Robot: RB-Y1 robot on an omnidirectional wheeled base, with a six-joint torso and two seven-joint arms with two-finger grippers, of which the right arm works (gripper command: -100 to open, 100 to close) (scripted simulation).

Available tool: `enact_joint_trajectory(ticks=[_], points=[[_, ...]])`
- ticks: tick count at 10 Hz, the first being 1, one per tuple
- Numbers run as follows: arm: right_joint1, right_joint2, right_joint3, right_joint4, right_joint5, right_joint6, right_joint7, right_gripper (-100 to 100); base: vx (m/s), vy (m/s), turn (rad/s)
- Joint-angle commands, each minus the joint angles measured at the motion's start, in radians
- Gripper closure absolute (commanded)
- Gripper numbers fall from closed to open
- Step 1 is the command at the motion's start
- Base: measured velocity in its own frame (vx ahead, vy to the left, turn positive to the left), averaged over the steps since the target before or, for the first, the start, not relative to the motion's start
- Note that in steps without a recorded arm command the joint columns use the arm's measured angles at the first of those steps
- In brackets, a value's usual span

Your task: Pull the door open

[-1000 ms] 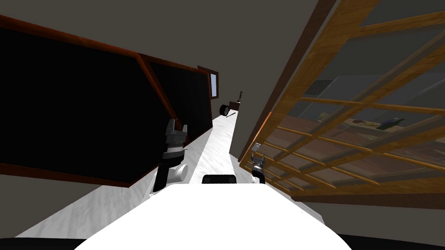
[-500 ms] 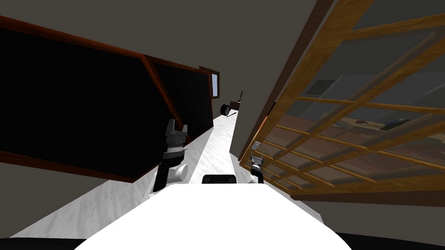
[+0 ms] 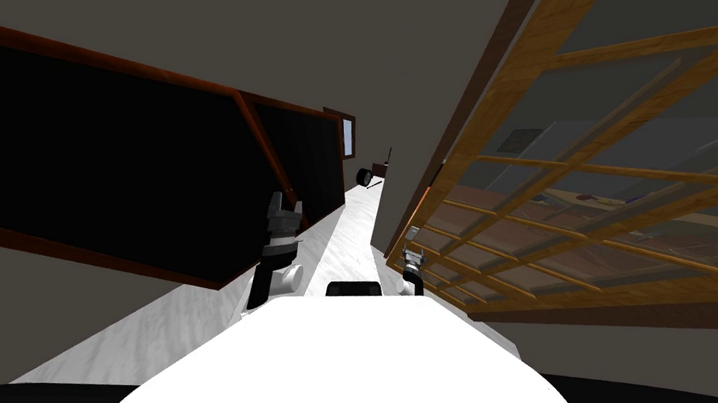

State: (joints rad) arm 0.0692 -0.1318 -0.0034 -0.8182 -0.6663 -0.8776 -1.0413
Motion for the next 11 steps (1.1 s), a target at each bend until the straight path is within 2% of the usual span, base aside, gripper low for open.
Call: enact_joint_trajectory(ticks=[1,6,7,8,10,11], points=[[-0.006,0.002,0.010,0.001,-0.020,0.000,-0.050,-100,-0.053,-0.003,0.031],[-0.016,0.005,0.027,0.004,-0.056,-0.002,-0.143,-100,-0.037,-0.005,0.017],[-0.015,0.004,0.025,0.004,-0.051,-0.002,-0.131,-100,-0.013,-0.001,0.002],[-0.004,-0.020,0.026,0.012,-0.055,-0.006,-0.164,-100,0.099,-0.010,0.030],[0.008,-0.046,0.028,0.021,-0.057,-0.011,-0.196,-100,0.167,0.017,0.036],[0.018,-0.067,0.029,0.027,-0.059,-0.015,-0.220,-100,0.169,0.006,0.027]])
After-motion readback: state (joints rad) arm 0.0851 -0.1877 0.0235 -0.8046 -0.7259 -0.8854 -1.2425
